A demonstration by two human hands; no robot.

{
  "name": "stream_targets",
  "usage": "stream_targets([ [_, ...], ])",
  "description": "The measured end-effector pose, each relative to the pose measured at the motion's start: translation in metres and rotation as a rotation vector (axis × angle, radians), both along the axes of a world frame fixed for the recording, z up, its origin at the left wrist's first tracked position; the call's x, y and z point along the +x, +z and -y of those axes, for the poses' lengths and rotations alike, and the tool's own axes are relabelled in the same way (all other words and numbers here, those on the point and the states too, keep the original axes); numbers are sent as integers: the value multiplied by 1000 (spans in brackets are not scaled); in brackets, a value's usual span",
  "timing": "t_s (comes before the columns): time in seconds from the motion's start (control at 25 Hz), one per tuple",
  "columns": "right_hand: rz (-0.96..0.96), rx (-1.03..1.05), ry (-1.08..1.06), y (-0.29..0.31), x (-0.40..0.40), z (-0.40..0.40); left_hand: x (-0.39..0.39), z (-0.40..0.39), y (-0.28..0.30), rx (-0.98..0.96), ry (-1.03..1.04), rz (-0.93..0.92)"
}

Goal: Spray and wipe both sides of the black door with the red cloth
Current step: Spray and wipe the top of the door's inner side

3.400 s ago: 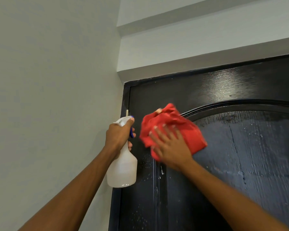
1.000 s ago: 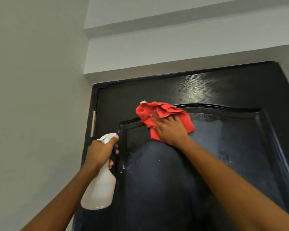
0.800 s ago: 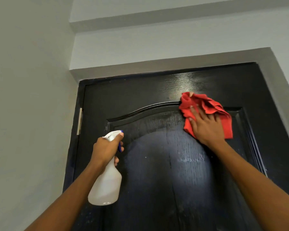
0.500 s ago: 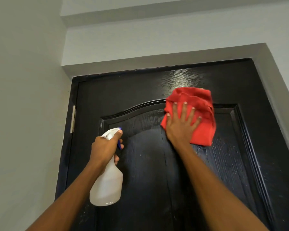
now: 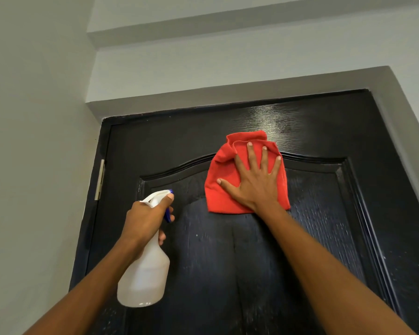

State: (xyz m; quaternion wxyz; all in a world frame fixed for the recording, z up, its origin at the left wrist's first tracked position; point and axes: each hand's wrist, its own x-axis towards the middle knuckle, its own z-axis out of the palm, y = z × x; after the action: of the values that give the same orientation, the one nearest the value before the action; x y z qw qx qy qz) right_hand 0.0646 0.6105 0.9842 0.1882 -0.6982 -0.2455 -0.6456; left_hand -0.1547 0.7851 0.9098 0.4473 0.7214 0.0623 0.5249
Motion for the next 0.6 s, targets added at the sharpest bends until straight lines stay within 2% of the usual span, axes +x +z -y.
stream_targets([
  [0.32, 85, -159, -6, 12, -7, -15, 20, 17, 1, 20, -44, 20],
  [0.48, 228, -382, -14, -12, 5, -19, 23, 23, -15, -11, -41, 27],
  [0.6, 259, -362, 5, -26, 14, -8, 24, 26, -28, -24, -52, 14],
])
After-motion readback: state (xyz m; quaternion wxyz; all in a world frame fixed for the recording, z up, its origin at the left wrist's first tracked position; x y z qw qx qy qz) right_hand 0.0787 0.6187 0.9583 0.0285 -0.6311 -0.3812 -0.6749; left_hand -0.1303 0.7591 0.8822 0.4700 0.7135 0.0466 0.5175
